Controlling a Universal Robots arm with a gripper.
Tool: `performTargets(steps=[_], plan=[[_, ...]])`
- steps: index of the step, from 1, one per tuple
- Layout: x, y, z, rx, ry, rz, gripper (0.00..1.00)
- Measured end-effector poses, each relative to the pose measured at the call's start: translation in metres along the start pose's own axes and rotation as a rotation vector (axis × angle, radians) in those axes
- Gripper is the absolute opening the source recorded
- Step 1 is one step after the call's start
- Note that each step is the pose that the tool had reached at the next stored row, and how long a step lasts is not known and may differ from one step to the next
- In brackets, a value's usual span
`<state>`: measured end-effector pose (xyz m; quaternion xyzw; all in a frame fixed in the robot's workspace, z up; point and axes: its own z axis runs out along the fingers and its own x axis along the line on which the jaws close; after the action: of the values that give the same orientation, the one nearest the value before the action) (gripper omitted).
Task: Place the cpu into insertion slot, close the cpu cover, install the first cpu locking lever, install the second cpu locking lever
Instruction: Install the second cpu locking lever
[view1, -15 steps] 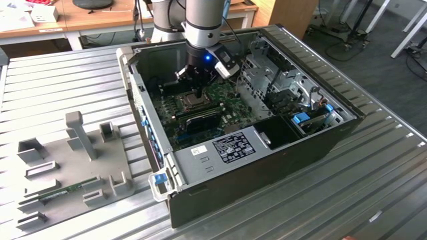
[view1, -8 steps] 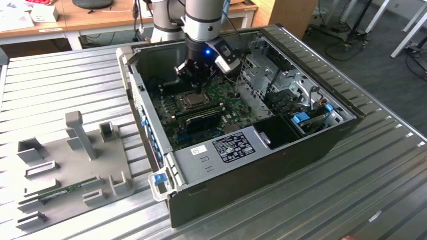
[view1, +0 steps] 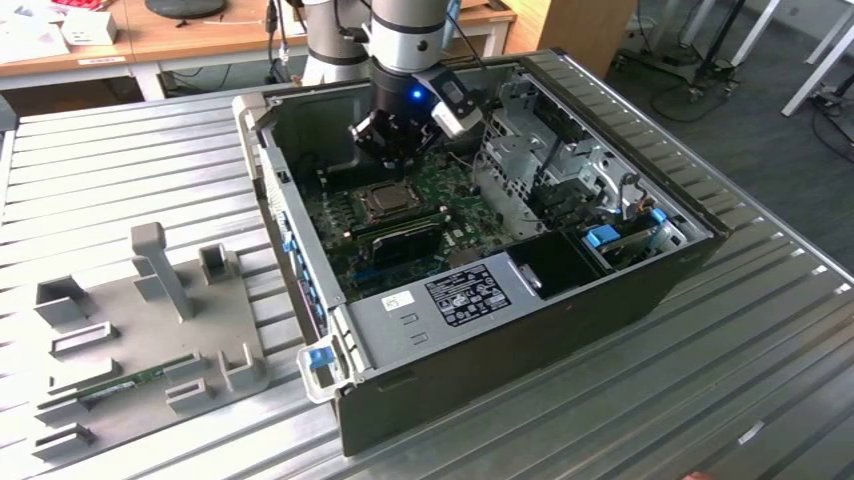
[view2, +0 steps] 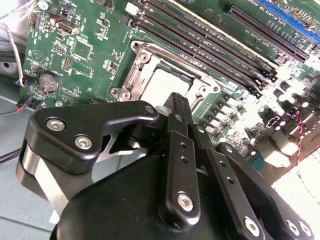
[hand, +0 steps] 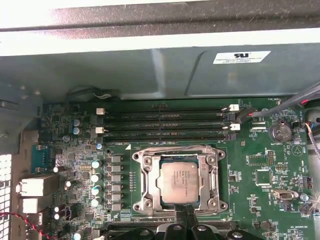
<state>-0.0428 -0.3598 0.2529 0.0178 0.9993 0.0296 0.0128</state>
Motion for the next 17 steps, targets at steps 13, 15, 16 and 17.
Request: performTargets(steps=[13,15,16,17], plan=[[-0.0002,0.0040,-0.0021,-0.0003,0.0001,0.000,0.10],[-0.0003,0.0041,-0.0040,-0.0007,0.0000,0.000,0.10],[-0.0003,0.0041,-0.0040,-0.0010,0.0000,0.000,0.10],[-0.0003,0.0041,-0.0041,-0.0009,0.0000,0.000,0.10]])
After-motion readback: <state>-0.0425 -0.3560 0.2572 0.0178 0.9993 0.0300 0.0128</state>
